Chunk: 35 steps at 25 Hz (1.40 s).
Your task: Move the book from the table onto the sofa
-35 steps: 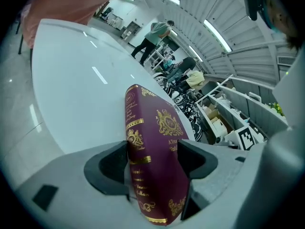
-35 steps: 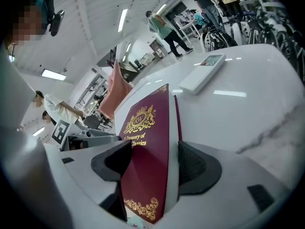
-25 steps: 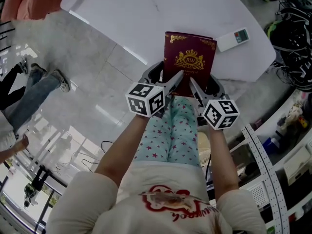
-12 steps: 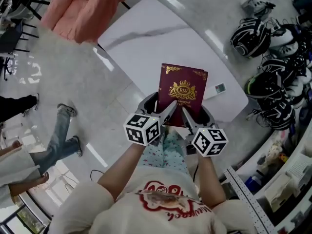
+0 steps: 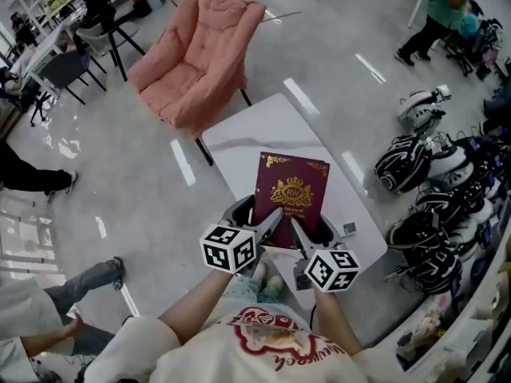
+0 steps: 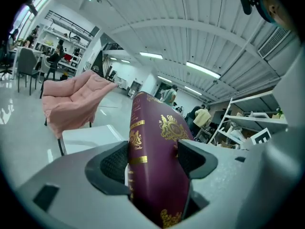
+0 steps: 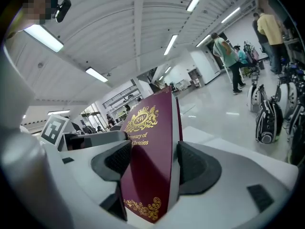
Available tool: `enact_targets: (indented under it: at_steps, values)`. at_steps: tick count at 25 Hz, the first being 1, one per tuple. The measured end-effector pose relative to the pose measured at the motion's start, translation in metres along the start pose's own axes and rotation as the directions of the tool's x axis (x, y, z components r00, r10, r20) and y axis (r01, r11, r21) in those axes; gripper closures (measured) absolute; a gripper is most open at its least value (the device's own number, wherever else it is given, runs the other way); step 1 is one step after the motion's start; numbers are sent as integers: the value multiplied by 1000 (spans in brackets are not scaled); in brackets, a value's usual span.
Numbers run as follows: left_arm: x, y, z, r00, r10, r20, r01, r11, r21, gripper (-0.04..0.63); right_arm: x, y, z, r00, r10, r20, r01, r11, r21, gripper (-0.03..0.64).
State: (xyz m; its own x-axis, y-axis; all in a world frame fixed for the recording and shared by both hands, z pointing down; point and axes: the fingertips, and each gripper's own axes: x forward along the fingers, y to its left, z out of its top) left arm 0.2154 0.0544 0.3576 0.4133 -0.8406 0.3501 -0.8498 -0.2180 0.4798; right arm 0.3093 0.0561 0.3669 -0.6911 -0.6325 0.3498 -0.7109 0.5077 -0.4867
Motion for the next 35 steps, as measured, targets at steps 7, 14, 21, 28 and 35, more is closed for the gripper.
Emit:
enact_targets:
  at_steps: [7, 14, 21, 28, 35]
  values:
    - [-37, 13, 19, 990, 88, 114, -83, 995, -49, 282, 10, 38, 11, 996, 86, -26, -88, 994, -68, 328]
    - [-79, 40, 20, 958, 201, 203, -182, 977, -112, 282, 29, 78, 0, 979, 188, -80, -198, 972, -129, 328]
    - [-130, 74, 19, 908, 322, 267, -277, 941, -192, 282, 51, 129, -17, 946, 293, -138, -314, 935, -166, 328]
    - [-155, 111, 45, 873, 378, 308, -314, 919, -237, 282, 88, 168, -9, 926, 342, -160, -368, 914, -174, 328]
    - [-153, 187, 77, 874, 375, 308, -316, 922, -224, 282, 165, 199, -8, 928, 340, -153, -363, 918, -158, 328]
